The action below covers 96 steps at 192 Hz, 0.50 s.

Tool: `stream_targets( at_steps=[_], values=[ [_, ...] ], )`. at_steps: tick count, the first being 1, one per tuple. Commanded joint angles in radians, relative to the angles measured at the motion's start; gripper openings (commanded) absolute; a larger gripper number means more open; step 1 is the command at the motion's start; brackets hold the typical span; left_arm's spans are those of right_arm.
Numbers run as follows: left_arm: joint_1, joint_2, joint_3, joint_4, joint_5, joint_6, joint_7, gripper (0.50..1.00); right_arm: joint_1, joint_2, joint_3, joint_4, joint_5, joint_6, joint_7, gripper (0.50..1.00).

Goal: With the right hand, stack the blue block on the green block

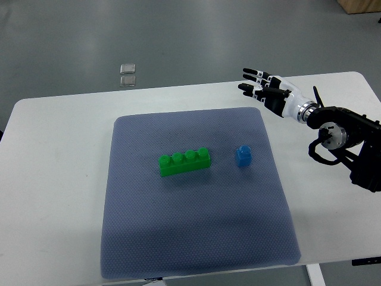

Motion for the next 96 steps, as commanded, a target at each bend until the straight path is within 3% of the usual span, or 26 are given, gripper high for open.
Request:
stream_targets(
  at_steps=[1, 96],
  values=[
    [0.001, 0.0, 0.0, 0.001, 0.0, 0.001, -0.001, 1.0, 0.002, 0.005, 0.0, 0.0, -0.002, 0.0, 0.0, 0.926],
    [-0.002, 0.0, 0.0, 0.013, 0.0, 0.0, -0.001, 1.0, 0.009, -0.014, -0.007, 0.009, -0.004, 0.011, 0.0, 0.926]
  ],
)
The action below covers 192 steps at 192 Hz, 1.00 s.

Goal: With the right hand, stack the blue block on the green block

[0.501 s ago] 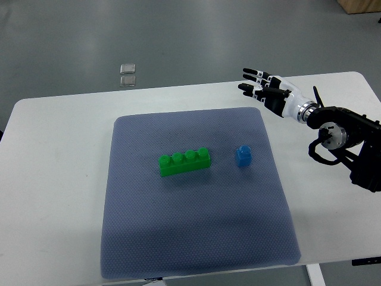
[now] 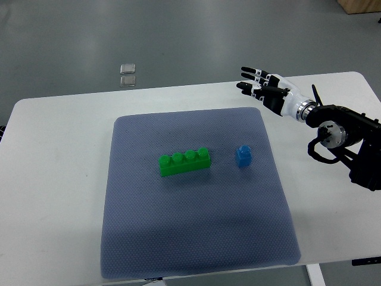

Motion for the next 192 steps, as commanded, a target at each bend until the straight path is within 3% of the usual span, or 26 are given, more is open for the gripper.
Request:
stream_targets(
  at_steps=[1, 42, 123, 169, 192],
  values=[
    [0.0, 0.0, -0.001, 0.007, 0.0, 0.001, 0.0, 1.0, 0.002, -0.014, -0.005, 0.005, -0.001, 0.008, 0.0, 0.926],
    [0.0, 0.0, 0.0, -0.004, 0.0, 0.001, 0.0, 1.0, -0.006, -0.06, -0.007, 0.005, -0.031, 0.074, 0.0, 0.926],
    [0.0, 0.0, 0.0, -0.001, 0.0, 0.001, 0.0, 1.0, -0.003, -0.186, -0.002, 0.008, -0.113, 0.281, 0.047, 0.926],
    [0.0, 0.0, -0.001, 0.0, 0.0, 0.001, 0.0, 1.0, 0.0, -0.209, 0.004, 0.011, -0.383, 0.292, 0.158, 0.919],
    [0.0, 0.0, -0.001, 0.0, 0.0, 0.001, 0.0, 1.0, -0.009, -0.25, 0.007, 0.075, -0.537, 0.278, 0.195, 0.917]
  ],
)
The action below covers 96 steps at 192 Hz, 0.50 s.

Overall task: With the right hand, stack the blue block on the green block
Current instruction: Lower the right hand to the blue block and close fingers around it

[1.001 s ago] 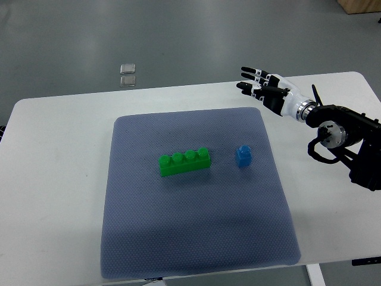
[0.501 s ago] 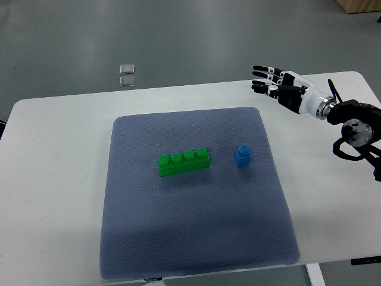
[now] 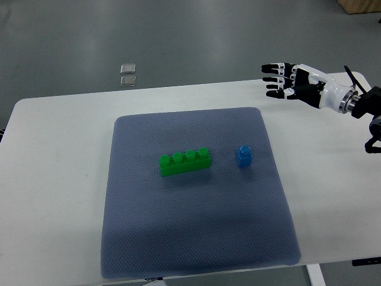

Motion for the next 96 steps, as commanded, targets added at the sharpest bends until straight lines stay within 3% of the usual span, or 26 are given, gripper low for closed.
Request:
stream_targets(
  at_steps=[1, 54, 96],
  values=[
    [0.0, 0.0, 0.0, 0.001, 0.0, 0.0, 0.0, 1.0, -0.009, -0.033, 0.002, 0.051, -0.128, -0.011, 0.031, 0.917],
    [0.0, 0.0, 0.0, 0.001, 0.0, 0.0, 0.0, 1.0, -0.064, -0.145, 0.002, 0.31, -0.456, -0.091, 0.08, 0.915],
    [0.0, 0.0, 0.0, 0.001, 0.0, 0.0, 0.0, 1.0, -0.096, -0.067, -0.024, 0.323, -0.592, -0.275, 0.049, 0.891]
  ],
)
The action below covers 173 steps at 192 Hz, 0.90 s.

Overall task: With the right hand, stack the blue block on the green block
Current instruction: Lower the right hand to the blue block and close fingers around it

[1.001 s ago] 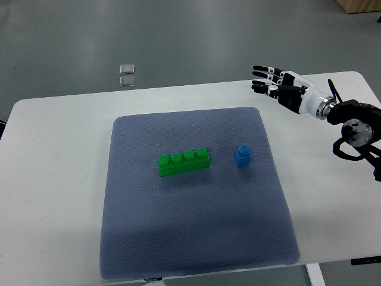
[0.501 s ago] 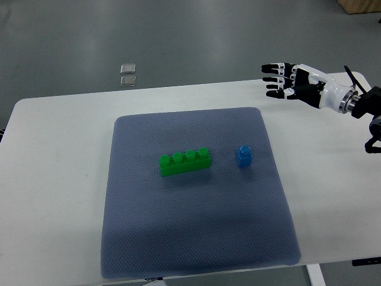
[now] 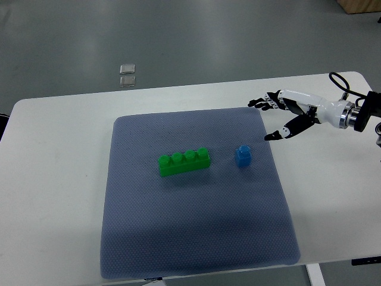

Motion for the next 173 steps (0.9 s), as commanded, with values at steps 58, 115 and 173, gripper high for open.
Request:
stream_targets(
  at_steps=[58, 115, 173],
  values=[
    [0.0, 0.0, 0.0, 0.0, 0.0, 0.0, 0.0, 1.0, -0.047, 0.085, -0.098, 0.041, -0.111, -0.227, -0.115, 0.893],
    [0.0, 0.0, 0.0, 0.0, 0.0, 0.0, 0.0, 1.0, -0.054, 0.101, -0.143, 0.048, -0.224, -0.318, -0.118, 0.864],
    [0.0, 0.0, 0.001, 0.0, 0.0, 0.0, 0.0, 1.0, -0.055, 0.108, -0.143, 0.048, -0.304, -0.319, -0.12, 0.795]
  ],
)
